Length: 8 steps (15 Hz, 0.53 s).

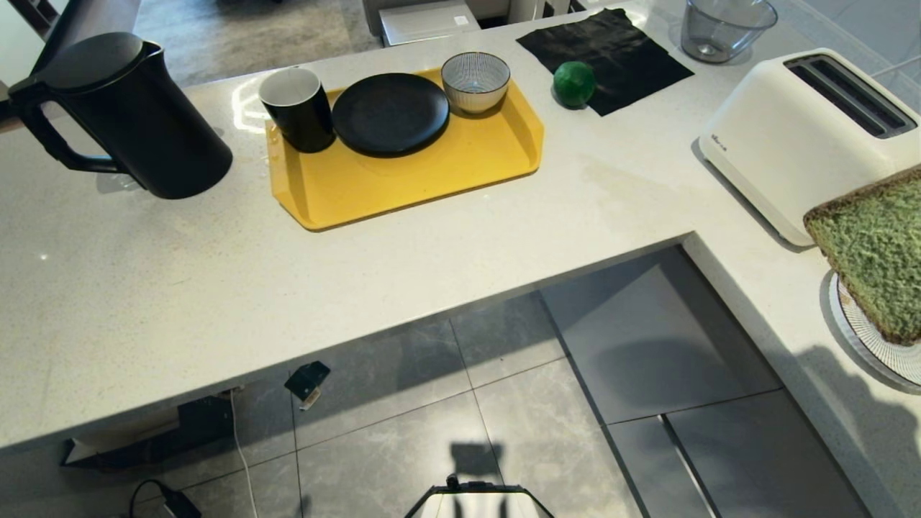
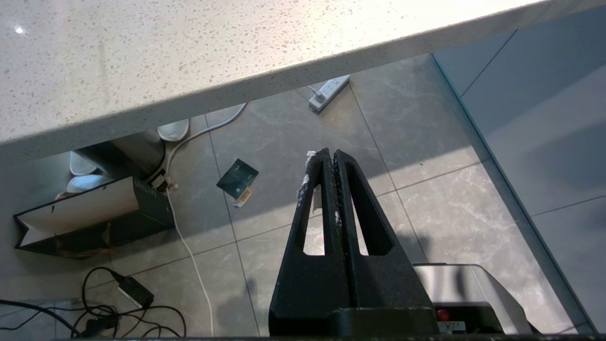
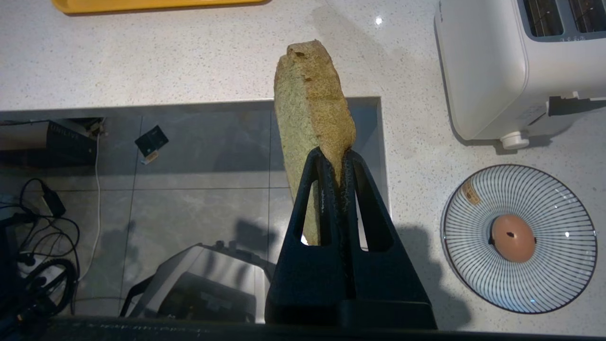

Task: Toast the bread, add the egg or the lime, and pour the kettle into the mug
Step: Put the bread slices in the toaster

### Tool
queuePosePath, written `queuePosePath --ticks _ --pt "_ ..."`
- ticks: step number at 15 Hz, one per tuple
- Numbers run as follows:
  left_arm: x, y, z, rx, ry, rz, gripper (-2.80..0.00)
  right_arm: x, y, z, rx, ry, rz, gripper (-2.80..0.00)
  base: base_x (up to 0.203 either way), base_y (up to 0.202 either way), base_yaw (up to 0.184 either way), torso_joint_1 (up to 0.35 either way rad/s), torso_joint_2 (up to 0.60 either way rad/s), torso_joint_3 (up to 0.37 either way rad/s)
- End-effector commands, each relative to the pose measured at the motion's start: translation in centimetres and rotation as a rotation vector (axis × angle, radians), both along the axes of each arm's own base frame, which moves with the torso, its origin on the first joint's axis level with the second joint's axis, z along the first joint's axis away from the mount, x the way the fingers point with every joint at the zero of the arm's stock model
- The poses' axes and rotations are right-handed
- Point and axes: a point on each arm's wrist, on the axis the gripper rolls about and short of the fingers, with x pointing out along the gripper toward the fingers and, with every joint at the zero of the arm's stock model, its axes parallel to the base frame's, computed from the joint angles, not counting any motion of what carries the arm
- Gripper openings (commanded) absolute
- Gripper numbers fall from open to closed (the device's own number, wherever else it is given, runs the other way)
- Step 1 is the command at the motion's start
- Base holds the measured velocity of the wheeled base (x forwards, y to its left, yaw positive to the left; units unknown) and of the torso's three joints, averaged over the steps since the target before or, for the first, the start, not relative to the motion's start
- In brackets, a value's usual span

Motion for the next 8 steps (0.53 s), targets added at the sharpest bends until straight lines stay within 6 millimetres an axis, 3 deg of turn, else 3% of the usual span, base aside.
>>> queuePosePath --ticks 1,8 --pt "0.11 0.0 -0.42 0.0 0.014 0.001 -2.8 -0.01 0.0 0.05 -0.001 -0.001 0.002 -2.8 0.0 0.0 0.0 0.0 0.0 0.0" --pt "0.11 0.0 -0.42 0.0 0.014 0.001 -2.8 0.09 0.05 0.05 -0.001 0.001 0.004 -2.8 0.0 0.0 0.0 0.0 0.0 0.0"
